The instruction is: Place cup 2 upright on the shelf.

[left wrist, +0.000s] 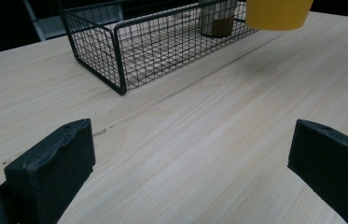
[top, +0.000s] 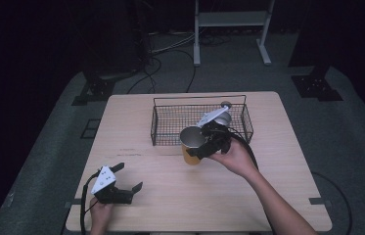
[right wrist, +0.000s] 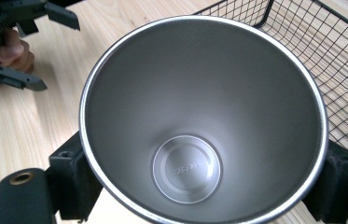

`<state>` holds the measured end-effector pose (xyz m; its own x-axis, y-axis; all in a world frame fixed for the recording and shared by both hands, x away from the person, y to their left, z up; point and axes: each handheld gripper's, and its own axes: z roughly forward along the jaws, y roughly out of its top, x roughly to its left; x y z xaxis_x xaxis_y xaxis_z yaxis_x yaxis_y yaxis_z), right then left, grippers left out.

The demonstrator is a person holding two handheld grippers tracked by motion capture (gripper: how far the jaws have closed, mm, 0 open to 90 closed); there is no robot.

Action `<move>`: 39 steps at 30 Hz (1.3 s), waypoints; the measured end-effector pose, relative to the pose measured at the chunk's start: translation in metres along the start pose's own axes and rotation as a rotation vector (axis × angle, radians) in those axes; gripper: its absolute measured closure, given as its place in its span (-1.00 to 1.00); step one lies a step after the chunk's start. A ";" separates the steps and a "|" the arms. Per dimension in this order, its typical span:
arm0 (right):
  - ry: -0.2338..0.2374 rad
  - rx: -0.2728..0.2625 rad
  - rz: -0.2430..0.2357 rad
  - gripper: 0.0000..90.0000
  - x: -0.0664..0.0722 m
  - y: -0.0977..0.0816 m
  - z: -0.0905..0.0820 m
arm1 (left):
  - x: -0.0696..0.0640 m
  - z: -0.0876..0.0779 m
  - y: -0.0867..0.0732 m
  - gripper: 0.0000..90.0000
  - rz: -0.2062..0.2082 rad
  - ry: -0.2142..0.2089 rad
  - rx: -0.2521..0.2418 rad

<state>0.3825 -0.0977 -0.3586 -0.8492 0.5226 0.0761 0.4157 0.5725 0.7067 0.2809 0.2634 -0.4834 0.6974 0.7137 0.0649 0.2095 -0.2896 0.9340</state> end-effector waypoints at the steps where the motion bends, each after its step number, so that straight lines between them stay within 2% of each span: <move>1: 0.002 0.000 0.004 -0.68 -0.001 0.001 -0.001 | 0.000 0.000 0.000 -1.00 0.000 0.000 0.001; 19: -0.025 -0.022 0.010 -0.68 -0.019 0.032 -0.016 | 0.000 0.000 0.000 -1.00 -0.007 0.000 -0.007; 39: -0.057 -0.020 0.036 -0.68 -0.042 0.070 -0.008 | 0.001 0.000 0.000 -1.00 -0.007 0.000 -0.008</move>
<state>0.4443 -0.0851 -0.3067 -0.8135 0.5783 0.0619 0.4387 0.5403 0.7180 0.2811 0.2640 -0.4834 0.6963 0.7154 0.0586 0.2084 -0.2795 0.9373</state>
